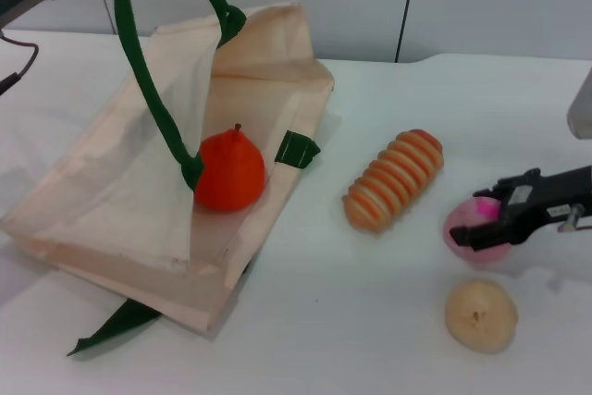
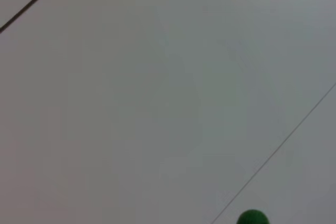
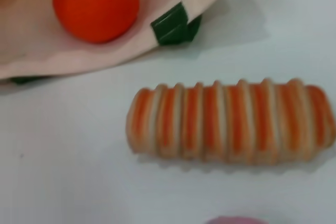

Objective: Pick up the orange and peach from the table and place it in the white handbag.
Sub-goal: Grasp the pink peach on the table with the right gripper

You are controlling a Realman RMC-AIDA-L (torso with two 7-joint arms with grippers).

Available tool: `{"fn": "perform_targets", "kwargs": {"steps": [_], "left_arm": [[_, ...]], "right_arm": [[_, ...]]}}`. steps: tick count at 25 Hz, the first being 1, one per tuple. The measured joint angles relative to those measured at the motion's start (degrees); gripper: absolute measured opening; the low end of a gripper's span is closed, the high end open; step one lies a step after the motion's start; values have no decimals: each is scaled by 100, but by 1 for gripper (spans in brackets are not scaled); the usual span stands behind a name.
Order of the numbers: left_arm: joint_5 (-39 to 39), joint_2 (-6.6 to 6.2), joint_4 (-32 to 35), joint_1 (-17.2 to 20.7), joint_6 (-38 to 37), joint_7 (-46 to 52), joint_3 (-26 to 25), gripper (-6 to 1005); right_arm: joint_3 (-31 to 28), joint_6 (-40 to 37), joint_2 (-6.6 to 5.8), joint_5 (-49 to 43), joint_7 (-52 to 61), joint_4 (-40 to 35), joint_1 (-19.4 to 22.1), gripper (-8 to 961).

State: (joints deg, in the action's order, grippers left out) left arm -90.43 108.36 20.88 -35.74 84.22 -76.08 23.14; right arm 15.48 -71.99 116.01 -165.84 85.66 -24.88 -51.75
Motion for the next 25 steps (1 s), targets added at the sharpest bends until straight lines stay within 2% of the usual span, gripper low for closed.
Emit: {"fn": "perform_targets", "kwargs": {"steps": [7,14,25], "left_arm": [[0,-58,-16,39,31,26,-2,128],[0,-61,-16,71,16,22,-2,128],[0,-61,-14,69,7,27,-2,129]], "right_arm": [[73,-494,16,-1,26,-289,63,795],[-3,-795,34,35,22,-502,86,787],[-2,-813,36,42,-21,-576,87,644]]}}
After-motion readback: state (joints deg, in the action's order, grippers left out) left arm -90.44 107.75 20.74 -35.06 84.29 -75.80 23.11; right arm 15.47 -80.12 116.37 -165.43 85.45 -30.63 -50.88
